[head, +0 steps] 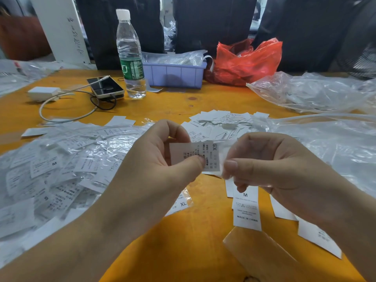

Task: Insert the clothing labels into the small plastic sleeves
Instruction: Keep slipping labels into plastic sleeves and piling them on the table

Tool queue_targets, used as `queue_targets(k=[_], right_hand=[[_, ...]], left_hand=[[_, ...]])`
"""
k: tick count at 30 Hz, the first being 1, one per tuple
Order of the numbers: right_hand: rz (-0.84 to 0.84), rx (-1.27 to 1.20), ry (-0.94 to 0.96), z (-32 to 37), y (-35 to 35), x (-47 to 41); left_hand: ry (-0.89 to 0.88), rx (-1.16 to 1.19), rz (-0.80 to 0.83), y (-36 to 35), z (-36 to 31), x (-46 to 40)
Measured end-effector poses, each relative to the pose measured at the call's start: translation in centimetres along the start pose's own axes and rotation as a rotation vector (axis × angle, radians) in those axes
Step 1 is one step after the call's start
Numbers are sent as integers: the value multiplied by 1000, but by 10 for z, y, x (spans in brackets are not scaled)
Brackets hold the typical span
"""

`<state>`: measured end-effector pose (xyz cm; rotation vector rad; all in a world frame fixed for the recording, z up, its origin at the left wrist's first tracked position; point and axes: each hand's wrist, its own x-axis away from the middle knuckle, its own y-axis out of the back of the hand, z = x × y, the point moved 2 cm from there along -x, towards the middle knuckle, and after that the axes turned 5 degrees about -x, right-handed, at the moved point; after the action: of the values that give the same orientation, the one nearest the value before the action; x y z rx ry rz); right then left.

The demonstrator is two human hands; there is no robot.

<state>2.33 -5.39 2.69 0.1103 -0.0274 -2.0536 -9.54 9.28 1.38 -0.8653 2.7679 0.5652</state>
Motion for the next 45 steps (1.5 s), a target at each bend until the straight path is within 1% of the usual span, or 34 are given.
queue_targets(k=[7,14,21,28,33,41,45], right_hand=[[-2,19,22,-2,-2,-1],[-8,7,-1,-1,-3,0],[22,3,-27,-3,-3,0],[5,-20,-15,-3,-3,-1],[-1,-27,2,-5,-2,-1],[26,12,-5,-5,-3,0],[1,5,18,-2,0,0]], left_hand=[[5,-9,70,-4,1,1],[16,98,172,-7,2,2],[35,173,152,-6,0,1],[11,120,171,-6,3,1],[5,81,216,-6,5,2],[-34,23,176,-6,3,3],[-25,32,145,-4,0,2]])
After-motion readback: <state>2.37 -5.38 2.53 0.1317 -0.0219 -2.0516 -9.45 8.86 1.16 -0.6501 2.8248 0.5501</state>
